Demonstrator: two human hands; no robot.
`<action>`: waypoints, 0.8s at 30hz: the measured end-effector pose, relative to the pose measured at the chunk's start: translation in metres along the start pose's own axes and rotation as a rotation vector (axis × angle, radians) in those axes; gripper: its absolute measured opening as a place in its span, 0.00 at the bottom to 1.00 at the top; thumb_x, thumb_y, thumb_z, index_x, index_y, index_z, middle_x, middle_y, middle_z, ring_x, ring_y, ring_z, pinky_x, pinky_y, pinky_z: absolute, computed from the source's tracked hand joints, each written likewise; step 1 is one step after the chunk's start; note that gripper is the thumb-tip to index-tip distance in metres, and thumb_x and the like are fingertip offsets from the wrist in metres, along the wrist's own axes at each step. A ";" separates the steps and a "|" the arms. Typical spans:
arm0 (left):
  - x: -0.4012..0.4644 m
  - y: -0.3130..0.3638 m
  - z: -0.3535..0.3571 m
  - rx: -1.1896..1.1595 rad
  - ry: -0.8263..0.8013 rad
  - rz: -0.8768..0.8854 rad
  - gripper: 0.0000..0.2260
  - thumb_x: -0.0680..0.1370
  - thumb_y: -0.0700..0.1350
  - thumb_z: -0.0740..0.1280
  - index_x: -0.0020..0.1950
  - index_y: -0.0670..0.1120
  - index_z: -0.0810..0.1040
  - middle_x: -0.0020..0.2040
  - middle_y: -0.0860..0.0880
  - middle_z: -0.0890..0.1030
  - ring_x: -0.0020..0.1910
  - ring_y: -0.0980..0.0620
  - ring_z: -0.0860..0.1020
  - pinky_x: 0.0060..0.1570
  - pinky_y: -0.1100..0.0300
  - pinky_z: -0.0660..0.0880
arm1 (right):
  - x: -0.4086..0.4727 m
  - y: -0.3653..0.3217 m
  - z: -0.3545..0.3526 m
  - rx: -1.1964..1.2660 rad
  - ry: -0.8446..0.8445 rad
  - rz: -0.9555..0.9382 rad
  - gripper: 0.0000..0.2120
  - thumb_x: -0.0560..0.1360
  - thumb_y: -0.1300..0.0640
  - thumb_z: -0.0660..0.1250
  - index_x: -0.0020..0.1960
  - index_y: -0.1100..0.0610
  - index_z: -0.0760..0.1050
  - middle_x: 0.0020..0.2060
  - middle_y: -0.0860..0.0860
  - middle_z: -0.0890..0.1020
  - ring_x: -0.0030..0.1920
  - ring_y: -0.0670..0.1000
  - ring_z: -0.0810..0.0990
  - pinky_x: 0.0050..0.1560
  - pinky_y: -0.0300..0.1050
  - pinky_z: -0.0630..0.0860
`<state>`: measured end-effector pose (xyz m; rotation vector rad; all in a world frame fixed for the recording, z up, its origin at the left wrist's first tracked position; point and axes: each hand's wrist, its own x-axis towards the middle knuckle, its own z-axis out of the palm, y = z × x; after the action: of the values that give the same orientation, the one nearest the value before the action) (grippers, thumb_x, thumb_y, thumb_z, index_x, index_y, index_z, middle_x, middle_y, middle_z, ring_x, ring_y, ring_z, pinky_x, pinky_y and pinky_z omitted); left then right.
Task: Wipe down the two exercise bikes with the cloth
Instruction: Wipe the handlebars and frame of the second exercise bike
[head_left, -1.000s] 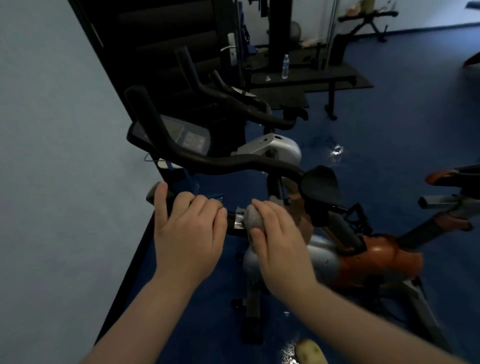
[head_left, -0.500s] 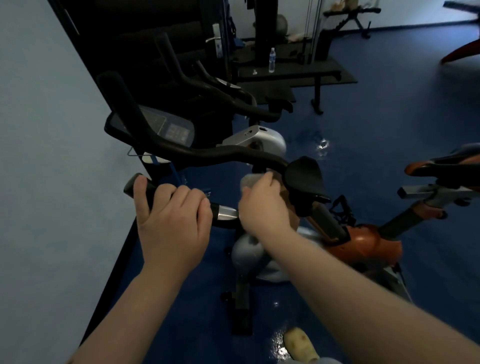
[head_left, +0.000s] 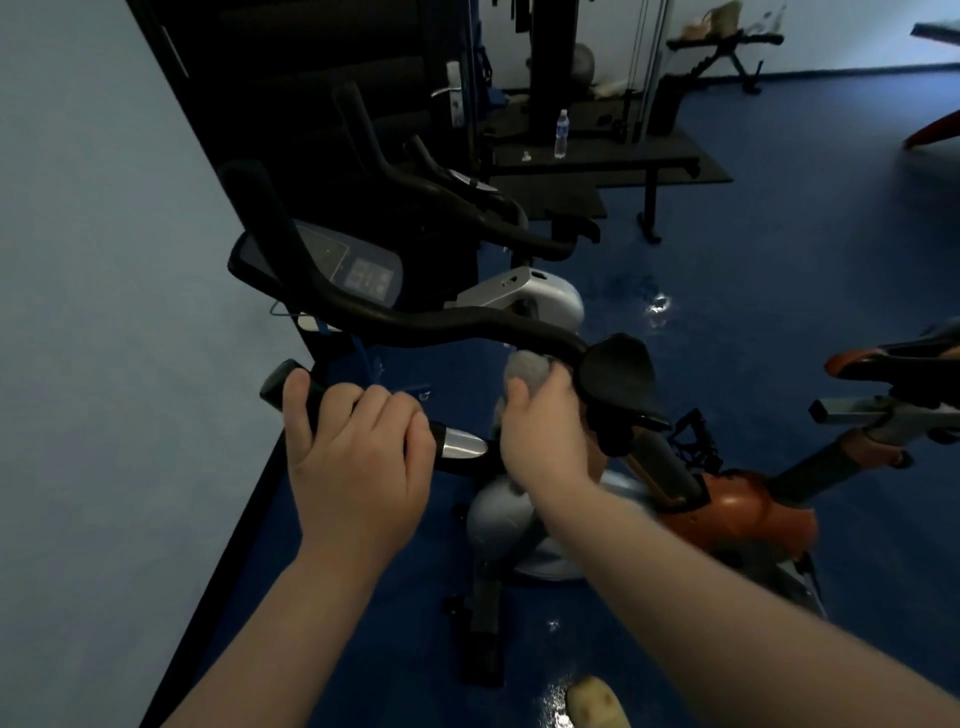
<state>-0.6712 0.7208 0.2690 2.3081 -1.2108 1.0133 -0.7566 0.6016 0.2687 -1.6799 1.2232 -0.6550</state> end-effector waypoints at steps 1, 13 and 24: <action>-0.001 0.000 0.001 0.001 0.004 0.001 0.16 0.81 0.47 0.54 0.39 0.48 0.78 0.35 0.53 0.77 0.45 0.48 0.74 0.75 0.50 0.46 | -0.011 0.005 0.003 0.058 0.044 0.000 0.21 0.81 0.51 0.56 0.71 0.57 0.61 0.66 0.56 0.70 0.60 0.51 0.73 0.51 0.40 0.65; -0.002 -0.006 -0.011 -0.276 0.050 0.053 0.12 0.80 0.45 0.58 0.51 0.48 0.82 0.55 0.51 0.82 0.58 0.50 0.76 0.74 0.51 0.50 | -0.050 0.010 0.012 0.010 0.078 -0.299 0.19 0.82 0.53 0.51 0.70 0.55 0.65 0.69 0.49 0.68 0.71 0.49 0.62 0.72 0.45 0.57; -0.018 -0.020 -0.041 -1.026 0.068 -0.502 0.20 0.82 0.51 0.51 0.74 0.52 0.65 0.73 0.63 0.67 0.73 0.62 0.64 0.68 0.72 0.61 | -0.042 -0.067 0.039 -0.278 -0.329 -0.664 0.16 0.82 0.45 0.47 0.57 0.48 0.72 0.46 0.49 0.81 0.45 0.54 0.79 0.41 0.49 0.70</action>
<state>-0.6792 0.7665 0.2844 1.5756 -0.7605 0.1796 -0.7107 0.6601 0.3166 -2.3479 0.5235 -0.5718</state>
